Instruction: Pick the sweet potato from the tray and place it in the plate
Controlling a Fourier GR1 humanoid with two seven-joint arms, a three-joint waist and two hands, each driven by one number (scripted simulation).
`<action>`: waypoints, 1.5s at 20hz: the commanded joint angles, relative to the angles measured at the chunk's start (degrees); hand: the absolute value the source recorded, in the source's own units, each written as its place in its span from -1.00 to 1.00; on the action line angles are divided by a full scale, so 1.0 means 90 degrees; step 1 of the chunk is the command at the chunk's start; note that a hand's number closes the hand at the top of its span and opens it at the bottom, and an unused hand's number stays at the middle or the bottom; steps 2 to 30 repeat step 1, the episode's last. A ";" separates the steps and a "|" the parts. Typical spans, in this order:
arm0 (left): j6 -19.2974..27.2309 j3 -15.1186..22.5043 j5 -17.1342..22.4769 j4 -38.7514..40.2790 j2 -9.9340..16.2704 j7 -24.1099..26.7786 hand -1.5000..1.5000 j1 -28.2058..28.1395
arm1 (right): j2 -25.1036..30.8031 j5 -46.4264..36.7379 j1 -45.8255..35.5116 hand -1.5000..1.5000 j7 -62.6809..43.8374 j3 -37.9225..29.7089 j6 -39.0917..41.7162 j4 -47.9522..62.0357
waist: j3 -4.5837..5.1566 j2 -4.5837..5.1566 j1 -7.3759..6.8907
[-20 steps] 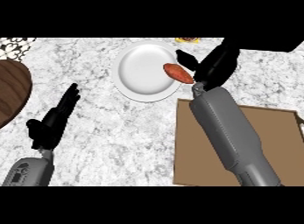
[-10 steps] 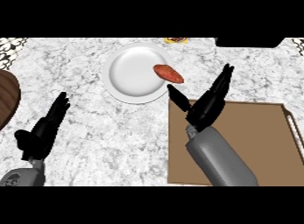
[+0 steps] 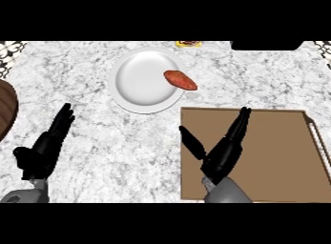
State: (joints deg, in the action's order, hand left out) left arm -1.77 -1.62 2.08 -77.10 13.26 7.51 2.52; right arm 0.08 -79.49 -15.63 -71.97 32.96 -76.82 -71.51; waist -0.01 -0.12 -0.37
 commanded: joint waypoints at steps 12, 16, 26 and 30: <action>0.0118 0.0042 -0.0149 0.0031 -0.0188 0.0208 0.00 -0.0214 | -0.0009 -0.0579 0.0762 -1.00 -0.0119 -0.0033 -0.0580 -0.0374 | 0.0001 0.0003 0.0044; 0.0118 0.0042 -0.0149 0.0031 -0.0188 0.0208 0.00 -0.0214 | -0.0009 -0.0579 0.0762 -1.00 -0.0119 -0.0033 -0.0580 -0.0374 | 0.0001 0.0003 0.0044; 0.0118 0.0042 -0.0149 0.0031 -0.0188 0.0208 0.00 -0.0214 | -0.0009 -0.0579 0.0762 -1.00 -0.0119 -0.0033 -0.0580 -0.0374 | 0.0001 0.0003 0.0044; 0.0118 0.0042 -0.0149 0.0031 -0.0188 0.0208 0.00 -0.0214 | -0.0009 -0.0579 0.0762 -1.00 -0.0119 -0.0033 -0.0580 -0.0374 | 0.0001 0.0003 0.0044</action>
